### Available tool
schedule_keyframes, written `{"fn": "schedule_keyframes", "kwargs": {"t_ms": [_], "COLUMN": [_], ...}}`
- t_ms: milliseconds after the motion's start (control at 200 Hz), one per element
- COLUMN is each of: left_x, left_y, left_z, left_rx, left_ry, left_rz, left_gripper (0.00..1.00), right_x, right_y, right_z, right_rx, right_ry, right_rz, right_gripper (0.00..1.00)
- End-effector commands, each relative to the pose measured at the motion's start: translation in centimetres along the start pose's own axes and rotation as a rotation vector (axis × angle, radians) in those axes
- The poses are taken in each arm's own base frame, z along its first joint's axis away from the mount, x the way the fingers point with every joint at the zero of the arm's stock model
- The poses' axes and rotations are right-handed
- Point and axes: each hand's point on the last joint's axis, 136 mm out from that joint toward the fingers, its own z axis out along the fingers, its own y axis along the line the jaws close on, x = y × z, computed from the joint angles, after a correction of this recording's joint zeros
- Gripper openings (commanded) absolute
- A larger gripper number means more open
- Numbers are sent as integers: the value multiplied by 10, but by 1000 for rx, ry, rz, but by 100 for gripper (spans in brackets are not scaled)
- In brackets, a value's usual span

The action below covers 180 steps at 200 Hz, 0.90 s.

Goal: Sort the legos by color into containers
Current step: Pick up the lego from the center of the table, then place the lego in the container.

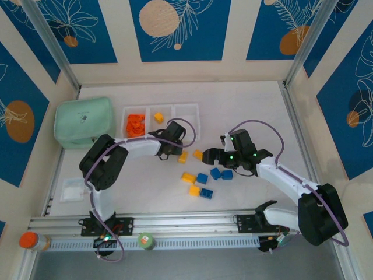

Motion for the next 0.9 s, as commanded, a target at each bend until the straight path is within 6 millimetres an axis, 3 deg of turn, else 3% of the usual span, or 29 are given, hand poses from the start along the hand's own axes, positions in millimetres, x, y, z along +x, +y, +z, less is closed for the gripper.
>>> {"fn": "schedule_keyframes", "kwargs": {"t_ms": [0, 360, 545, 655, 795, 895], "left_x": [6, 21, -8, -32, -61, -80], "left_y": [0, 2, 15, 29, 52, 66], "left_z": [-17, -80, -127, -144, -147, -138], "left_rx": [39, 126, 101, 55, 5, 0], "left_ry": [13, -5, -91, -134, -165, -184], "left_rz": [-16, -53, -62, -69, -122, -171], "left_gripper": [28, 24, 22, 22, 19, 19], "right_x": [-7, -15, -24, -30, -38, -43], "right_y": [12, 30, 45, 54, 64, 67], "right_z": [-4, -13, -13, -10, -5, -2], "right_rx": [-37, -71, -92, -103, -114, -112], "right_ry": [0, -7, -22, -26, -31, -36], "right_rz": [-6, -38, -57, -63, -78, -86], "right_gripper": [99, 99, 99, 99, 99, 99]}}
